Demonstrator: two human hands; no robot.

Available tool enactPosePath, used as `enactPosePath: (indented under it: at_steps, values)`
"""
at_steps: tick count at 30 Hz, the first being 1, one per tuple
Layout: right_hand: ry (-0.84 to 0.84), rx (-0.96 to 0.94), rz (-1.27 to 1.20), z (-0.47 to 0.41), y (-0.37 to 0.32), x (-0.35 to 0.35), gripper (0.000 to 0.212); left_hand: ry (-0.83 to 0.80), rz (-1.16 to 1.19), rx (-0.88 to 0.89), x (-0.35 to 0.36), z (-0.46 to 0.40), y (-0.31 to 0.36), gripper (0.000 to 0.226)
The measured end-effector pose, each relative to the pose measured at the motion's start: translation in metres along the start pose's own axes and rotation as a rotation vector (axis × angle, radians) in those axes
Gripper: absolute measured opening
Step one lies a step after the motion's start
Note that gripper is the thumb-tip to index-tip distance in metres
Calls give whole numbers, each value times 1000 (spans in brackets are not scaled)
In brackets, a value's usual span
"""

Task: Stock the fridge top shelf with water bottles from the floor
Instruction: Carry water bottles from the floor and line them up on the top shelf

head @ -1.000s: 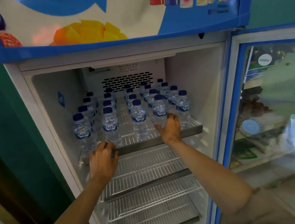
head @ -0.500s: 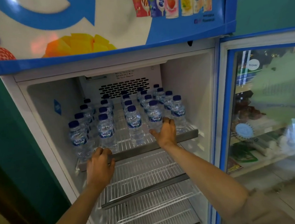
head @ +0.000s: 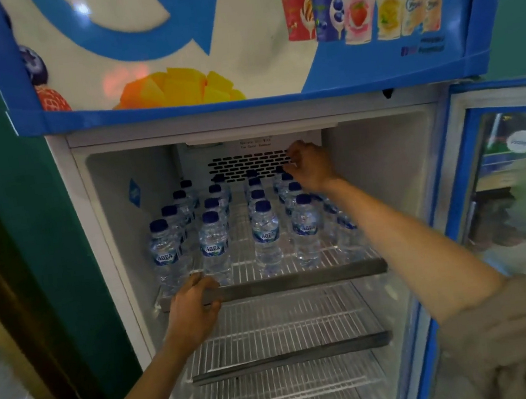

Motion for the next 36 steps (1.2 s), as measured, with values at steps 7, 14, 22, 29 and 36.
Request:
enactPosePath:
  at_steps: [7, 14, 22, 29, 36]
  values:
    - [-515, -10, 306, -14, 41, 49, 60, 42, -38, -77, 4, -1, -8, 23]
    - [-524, -72, 308, -25, 45, 49, 44, 36, -46, -101, 0, -1, 0, 19]
    - [-543, -53, 273, -25, 46, 47, 45, 22, -51, -128, 0, 0, 2, 17]
    - [-399, 2, 265, -34, 58, 3, 63, 33, -44, -115, 0, -1, 0, 16]
    - [-574, 102, 492, -14, 101, -16, 51, 58, -33, -100, 0, 1, 1, 15]
Point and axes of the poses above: each hand's wrist, its own z-axis away from the middle knuckle, its own x-axis out of the palm, y = z × x, the point moved 7 cm from there along -z, towards the middle knuckle, and after that the axes turned 3 degrees about y, right-handed, at the moved point
